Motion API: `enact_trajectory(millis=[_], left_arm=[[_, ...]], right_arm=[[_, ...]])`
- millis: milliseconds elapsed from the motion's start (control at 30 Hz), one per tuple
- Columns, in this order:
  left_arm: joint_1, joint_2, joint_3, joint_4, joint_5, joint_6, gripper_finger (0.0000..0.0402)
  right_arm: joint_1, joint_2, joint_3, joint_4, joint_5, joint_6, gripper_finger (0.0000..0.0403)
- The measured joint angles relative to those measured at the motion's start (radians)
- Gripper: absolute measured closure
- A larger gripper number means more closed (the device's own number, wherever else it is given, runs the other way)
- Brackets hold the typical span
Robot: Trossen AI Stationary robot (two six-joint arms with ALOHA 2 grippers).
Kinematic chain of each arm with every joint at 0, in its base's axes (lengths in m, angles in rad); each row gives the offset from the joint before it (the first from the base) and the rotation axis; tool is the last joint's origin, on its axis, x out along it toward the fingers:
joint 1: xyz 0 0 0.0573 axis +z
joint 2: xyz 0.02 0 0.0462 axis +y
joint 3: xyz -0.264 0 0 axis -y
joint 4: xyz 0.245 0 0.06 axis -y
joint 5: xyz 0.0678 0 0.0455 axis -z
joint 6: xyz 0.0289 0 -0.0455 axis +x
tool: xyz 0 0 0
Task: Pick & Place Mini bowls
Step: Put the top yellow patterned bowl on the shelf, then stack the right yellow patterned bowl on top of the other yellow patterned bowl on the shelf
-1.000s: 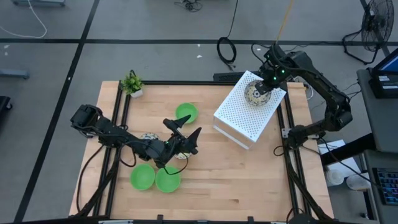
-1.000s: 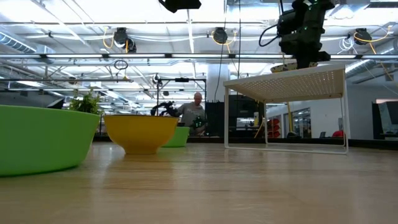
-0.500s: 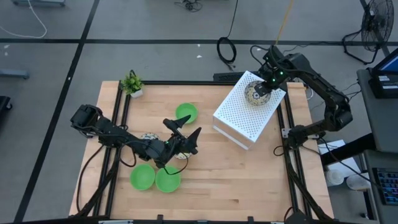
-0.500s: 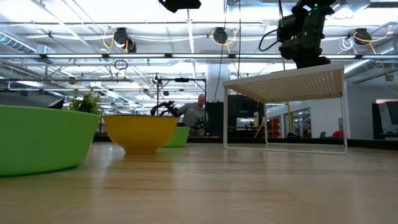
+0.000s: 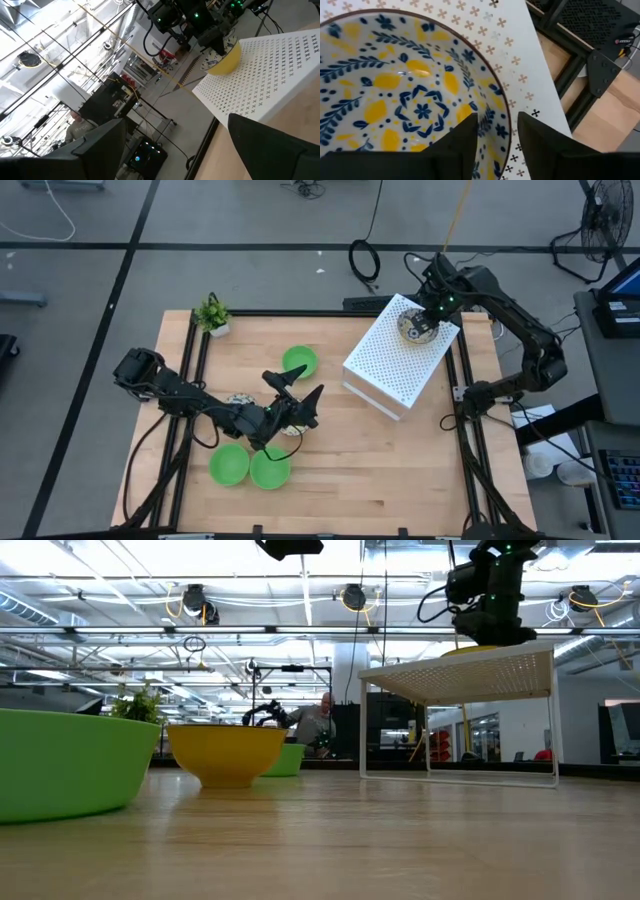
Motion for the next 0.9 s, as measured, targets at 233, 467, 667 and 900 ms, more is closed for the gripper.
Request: enact_trajectory(millis=[233,467,667,900], left_arm=[[0.000,0.000,0.000,0.000,0.000,0.000,0.0055],[0.000,0.000,0.000,0.000,0.001,0.000,0.0055],[0.000,0.000,0.000,0.000,0.000,0.000,0.0055],[0.000,0.000,0.000,-0.098,0.014,-0.032,0.0055]], right_arm=[[0.000,-0.039,0.000,0.028,0.000,0.000,0.0254],[0.000,-0.105,0.000,0.117,0.000,0.000,0.0254],[0.003,-0.182,0.000,0.261,-0.012,0.000,0.0252],[0.081,-0.273,0.000,0.502,-0.347,0.014,0.0256]])
